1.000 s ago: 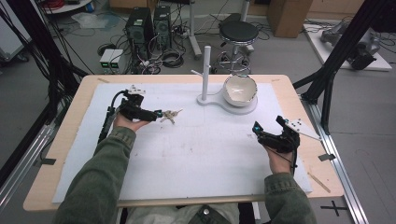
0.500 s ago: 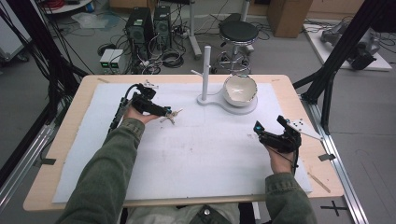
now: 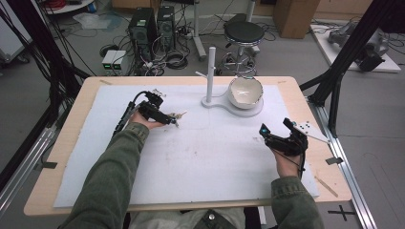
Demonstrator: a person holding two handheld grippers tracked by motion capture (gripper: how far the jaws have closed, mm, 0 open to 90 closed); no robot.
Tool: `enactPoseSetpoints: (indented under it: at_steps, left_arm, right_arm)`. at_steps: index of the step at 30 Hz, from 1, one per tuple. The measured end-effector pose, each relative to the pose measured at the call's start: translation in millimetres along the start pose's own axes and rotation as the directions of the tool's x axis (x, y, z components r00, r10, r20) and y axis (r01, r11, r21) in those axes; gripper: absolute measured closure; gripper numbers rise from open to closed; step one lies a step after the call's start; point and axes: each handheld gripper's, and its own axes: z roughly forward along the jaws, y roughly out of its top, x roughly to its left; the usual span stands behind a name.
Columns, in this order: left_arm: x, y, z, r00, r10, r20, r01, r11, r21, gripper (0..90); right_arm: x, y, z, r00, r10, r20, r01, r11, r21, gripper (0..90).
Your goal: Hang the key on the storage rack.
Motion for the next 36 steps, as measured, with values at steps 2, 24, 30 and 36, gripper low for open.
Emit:
enactPoseSetpoints:
  at_steps: [2, 24, 30, 36]
  left_arm:
    - [-1.2, 0.6, -0.1, 1.0, 0.006, 0.002, -0.006, 1.0, -0.001, 9.7]
    - [-5.3, -3.9, 8.9, 0.9994, 0.035, 0.0, -0.035, 0.9955, 0.088, 53.8]
    - [-4.4, -4.5, 8.2, 0.9988, 0.049, 0.003, -0.049, 0.9958, 0.077, 75.7]
    - [-11.2, -4.6, 8.4, 0.9904, 0.136, -0.027, -0.133, 0.9879, 0.079, 82.7]
  right_arm:
    - [0.1, -0.1, 0.1, 1.0, -0.001, -0.001, 0.001, 1.0, 0.001, 0.6]
    - [-0.2, -0.3, 1.0, 1.0, 0.003, 0.003, -0.003, 1.0, 0.009, 0.6]
    - [-0.3, -0.6, 1.4, 1.0, -0.005, 0.004, 0.005, 1.0, 0.011, 0.6]
    - [-0.3, -0.7, 1.5, 1.0, 0.0, 0.006, 0.0, 1.0, 0.017, 0.6]
